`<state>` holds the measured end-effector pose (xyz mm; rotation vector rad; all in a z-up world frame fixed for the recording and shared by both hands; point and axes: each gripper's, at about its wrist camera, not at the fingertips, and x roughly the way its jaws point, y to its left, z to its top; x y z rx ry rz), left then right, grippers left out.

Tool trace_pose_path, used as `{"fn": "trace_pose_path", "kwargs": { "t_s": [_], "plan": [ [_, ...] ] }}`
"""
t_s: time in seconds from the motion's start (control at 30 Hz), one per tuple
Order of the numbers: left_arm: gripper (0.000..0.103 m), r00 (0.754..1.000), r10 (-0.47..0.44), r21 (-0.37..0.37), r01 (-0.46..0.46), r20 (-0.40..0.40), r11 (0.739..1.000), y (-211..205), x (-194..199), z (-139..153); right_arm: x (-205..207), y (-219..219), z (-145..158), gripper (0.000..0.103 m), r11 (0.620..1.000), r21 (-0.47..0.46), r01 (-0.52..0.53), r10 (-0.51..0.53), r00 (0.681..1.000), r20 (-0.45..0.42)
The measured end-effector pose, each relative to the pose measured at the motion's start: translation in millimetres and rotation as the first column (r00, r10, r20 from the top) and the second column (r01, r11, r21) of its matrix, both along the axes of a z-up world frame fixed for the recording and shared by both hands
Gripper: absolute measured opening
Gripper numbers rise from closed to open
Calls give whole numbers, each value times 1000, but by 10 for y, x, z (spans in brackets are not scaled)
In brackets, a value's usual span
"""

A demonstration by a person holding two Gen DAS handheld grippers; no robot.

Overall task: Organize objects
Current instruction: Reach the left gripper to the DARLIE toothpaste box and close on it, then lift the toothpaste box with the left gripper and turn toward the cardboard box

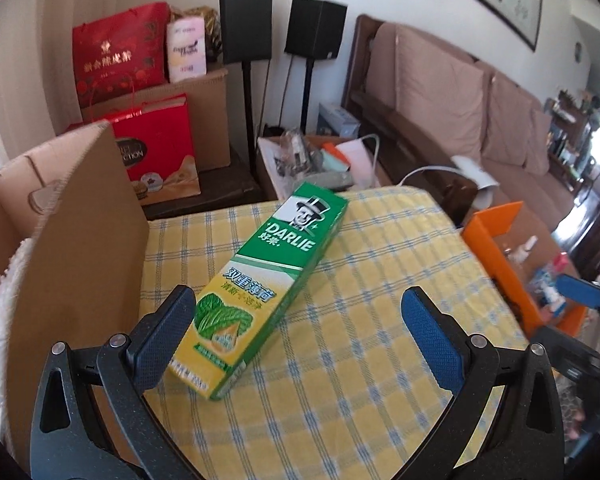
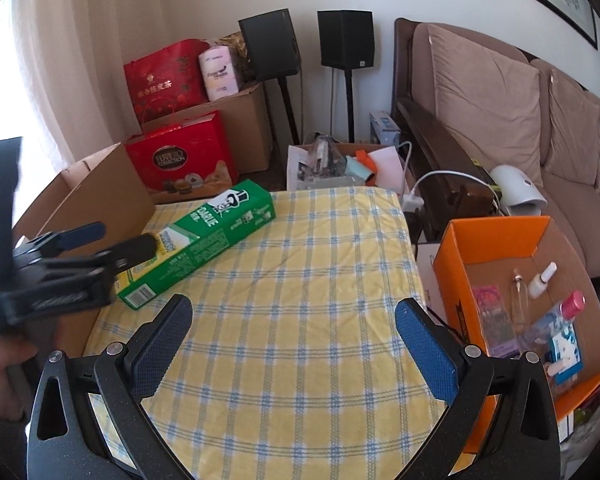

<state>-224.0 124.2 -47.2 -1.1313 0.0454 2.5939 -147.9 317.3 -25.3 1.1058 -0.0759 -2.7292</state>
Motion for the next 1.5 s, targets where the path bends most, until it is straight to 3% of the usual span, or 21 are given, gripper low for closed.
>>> {"fn": "trace_pose_path", "kwargs": {
  "t_s": [0.33, 0.43, 0.77, 0.97, 1.03, 1.1, 1.17, 1.5],
  "plan": [
    [102, 995, 7, -100, 3, 97, 995, 107, -415, -496, -23, 63, -109, 102, 1000, -24, -19, 19, 1000, 22],
    [102, 996, 18, -144, -5, 87, 990, 107, -466, -545, -32, 63, -137, 102, 999, -28, -24, 25, 999, 28],
    [100, 985, 44, -166, -15, 169, 986, 96, -592, -700, -52, 73, -209, 102, 999, -45, -27, 29, 998, 48],
    [76, 974, 31, -94, -9, 225, 995, 81, -409, -679, -61, 90, -221, 102, 997, -74, -27, 32, 997, 64],
    [58, 963, -4, -46, 17, 271, 999, 96, -306, -716, -58, 83, -217, 102, 995, -95, -31, 38, 997, 69],
    [55, 957, -23, -24, 31, 290, 999, 117, -208, -753, -56, 64, -217, 102, 993, -110, -34, 43, 996, 75],
    [55, 964, -30, -31, 39, 264, 999, 147, -60, -750, -52, 41, -217, 102, 992, -121, -38, 48, 996, 79],
    [54, 967, -91, 71, 76, 236, 995, 153, 599, -700, -93, -68, -366, 97, 973, -224, -57, 92, 985, 147]
  ]
}}
